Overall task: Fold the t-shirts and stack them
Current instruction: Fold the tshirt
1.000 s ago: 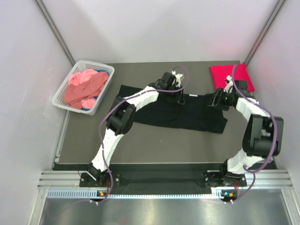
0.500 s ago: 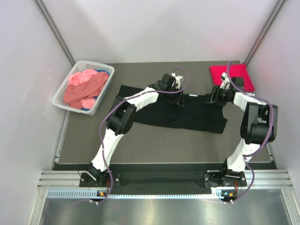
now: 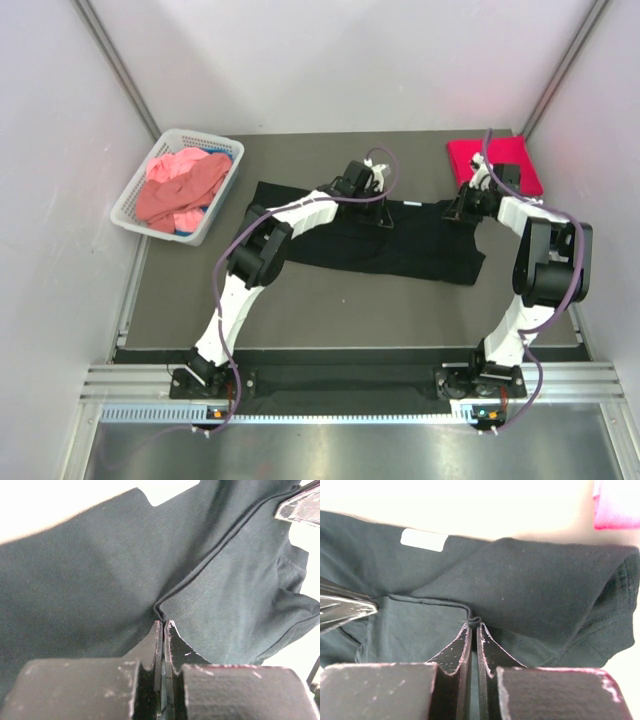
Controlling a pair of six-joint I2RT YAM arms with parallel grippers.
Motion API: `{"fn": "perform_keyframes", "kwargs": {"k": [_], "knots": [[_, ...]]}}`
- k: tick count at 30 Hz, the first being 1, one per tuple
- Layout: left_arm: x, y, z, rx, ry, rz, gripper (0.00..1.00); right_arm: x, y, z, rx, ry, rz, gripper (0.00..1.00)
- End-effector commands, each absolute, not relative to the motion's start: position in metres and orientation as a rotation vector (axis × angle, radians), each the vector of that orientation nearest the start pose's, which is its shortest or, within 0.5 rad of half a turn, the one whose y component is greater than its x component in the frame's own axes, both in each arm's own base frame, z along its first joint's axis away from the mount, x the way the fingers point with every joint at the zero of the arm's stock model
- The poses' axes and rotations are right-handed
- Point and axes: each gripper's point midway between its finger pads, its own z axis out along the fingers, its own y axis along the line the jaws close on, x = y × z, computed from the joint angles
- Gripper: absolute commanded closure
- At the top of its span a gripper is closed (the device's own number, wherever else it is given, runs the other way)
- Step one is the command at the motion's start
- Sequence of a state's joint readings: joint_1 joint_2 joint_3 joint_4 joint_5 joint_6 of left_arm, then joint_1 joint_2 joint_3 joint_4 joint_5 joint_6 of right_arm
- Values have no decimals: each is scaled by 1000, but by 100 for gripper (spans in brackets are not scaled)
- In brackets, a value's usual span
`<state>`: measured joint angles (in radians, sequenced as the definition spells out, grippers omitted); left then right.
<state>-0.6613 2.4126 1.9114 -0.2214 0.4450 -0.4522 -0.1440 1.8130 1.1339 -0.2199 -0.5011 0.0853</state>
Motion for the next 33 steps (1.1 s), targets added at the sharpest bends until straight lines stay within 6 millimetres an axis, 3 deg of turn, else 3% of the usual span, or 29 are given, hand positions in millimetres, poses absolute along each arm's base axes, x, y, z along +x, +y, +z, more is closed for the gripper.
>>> {"fn": "perform_keyframes", "kwargs": {"k": [1,3,8,9,23,30,33], "knots": [[423,-450,87,435,2287,-1125,100,453,34,109,-64,2227,565,100],[426,-446,102,371,2257,-1121,100,452,36,111,-73,2206,571,100],[429,-434,102,264,2262,-1057,100,455,40,120,-101,2152,593,98],[433,-435,110,253,2228,-1062,100,455,41,119,-104,2149,598,97],[437,-422,90,143,2281,-983,100,456,54,111,-189,2142,647,93],[439,-410,109,100,2238,-936,100,461,55,105,-173,2155,657,92],[438,-409,103,119,2256,-927,100,464,55,103,-154,2171,652,91]]}}
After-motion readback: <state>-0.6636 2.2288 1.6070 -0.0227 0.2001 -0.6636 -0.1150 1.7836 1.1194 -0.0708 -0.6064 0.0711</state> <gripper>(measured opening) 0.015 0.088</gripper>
